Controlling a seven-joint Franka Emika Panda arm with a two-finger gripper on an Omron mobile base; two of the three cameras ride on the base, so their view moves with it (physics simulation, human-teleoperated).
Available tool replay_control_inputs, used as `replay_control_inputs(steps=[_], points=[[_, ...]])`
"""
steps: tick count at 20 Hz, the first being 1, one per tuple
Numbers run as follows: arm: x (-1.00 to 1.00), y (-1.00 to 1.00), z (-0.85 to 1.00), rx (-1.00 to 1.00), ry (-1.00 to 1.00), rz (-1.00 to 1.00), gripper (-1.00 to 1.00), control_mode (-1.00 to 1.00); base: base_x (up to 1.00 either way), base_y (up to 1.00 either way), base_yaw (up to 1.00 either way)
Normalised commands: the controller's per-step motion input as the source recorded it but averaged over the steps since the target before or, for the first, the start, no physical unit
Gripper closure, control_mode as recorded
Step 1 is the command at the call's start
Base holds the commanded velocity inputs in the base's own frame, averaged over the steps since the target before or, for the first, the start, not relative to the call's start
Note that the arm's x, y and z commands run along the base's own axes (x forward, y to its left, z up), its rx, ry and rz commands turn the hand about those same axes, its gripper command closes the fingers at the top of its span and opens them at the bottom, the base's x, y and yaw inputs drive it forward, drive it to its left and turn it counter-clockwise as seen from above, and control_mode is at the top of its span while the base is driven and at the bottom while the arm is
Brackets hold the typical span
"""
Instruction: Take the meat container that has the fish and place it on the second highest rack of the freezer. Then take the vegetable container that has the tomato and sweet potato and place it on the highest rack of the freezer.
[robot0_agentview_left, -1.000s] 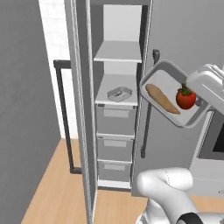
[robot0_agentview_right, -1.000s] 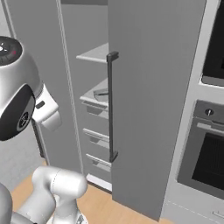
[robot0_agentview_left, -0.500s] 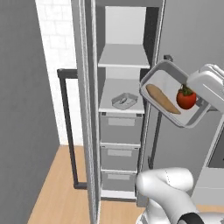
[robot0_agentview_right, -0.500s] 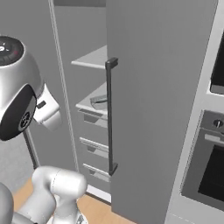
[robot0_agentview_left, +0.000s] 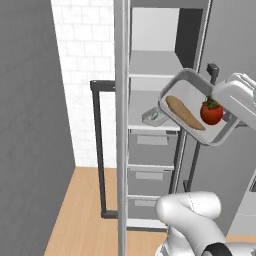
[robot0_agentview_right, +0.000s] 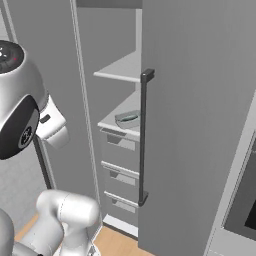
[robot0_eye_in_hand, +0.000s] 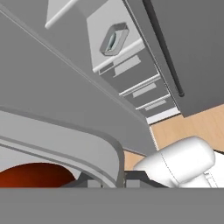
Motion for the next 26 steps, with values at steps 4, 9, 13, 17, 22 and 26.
replay_control_inputs(steps=[4, 9, 13, 17, 22, 26], points=[[0.00, 0.00, 0.00, 0.00, 0.00, 0.00, 1.00, 1.00, 0.06, 0.07, -0.06], [0.26, 0.00, 0.02, -0.06, 0.00, -0.12, 1.00, -1.00, 0.00, 0.00, 0.00], [0.34, -0.06, 0.00, 0.01, 0.00, -0.29, 1.00, -1.00, 0.00, 0.00, 0.00], [0.41, -0.04, 0.00, 0.20, 0.03, -0.49, 1.00, -1.00, 0.00, 0.00, 0.00], [0.59, -0.04, 0.00, 0.51, 0.06, -0.40, 1.00, -1.00, 0.00, 0.00, 0.00], [0.39, -0.02, -0.03, 0.38, 0.01, -0.08, 1.00, -1.00, 0.00, 0.00, 0.00]])
